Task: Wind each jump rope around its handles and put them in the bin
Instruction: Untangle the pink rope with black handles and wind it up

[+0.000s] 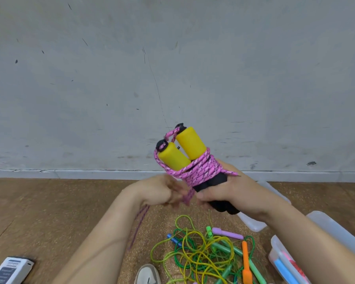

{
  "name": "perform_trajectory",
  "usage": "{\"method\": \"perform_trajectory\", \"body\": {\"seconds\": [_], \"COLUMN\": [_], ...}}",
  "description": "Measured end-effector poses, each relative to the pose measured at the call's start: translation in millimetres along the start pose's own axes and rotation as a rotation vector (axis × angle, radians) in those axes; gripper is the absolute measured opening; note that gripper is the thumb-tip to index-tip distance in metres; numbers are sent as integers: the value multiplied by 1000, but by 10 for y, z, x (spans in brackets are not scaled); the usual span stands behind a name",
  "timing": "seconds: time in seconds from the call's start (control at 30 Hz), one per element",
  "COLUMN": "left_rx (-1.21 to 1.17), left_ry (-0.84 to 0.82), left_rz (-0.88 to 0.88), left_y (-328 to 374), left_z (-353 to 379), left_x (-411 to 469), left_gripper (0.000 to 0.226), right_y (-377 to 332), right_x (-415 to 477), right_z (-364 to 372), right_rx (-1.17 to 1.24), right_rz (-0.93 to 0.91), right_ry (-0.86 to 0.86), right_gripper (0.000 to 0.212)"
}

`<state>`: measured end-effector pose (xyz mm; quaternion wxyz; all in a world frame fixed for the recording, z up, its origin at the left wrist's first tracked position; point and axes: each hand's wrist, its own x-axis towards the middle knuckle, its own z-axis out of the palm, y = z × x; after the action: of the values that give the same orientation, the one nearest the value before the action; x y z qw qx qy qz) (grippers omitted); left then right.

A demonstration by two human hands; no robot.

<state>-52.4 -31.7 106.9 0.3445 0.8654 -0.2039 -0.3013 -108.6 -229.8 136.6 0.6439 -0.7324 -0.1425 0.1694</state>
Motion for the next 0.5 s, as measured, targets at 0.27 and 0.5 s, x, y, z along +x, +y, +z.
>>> {"method": "perform_trajectory", "body": {"seconds": [0.27, 0.5], "left_rx": [-755, -374], "left_ry": [-173, 367], "left_rz": [245, 188], "left_y": [86, 228], "left_z": [121, 131], "left_x": [9, 106], "left_gripper": [27, 8], "right_y": [84, 100], "right_x": [72, 112], "right_z": [-35, -103], "right_rx": [262, 406], "right_rz": [178, 234], "right_ry": [-13, 114], "right_gripper": [13, 7]}}
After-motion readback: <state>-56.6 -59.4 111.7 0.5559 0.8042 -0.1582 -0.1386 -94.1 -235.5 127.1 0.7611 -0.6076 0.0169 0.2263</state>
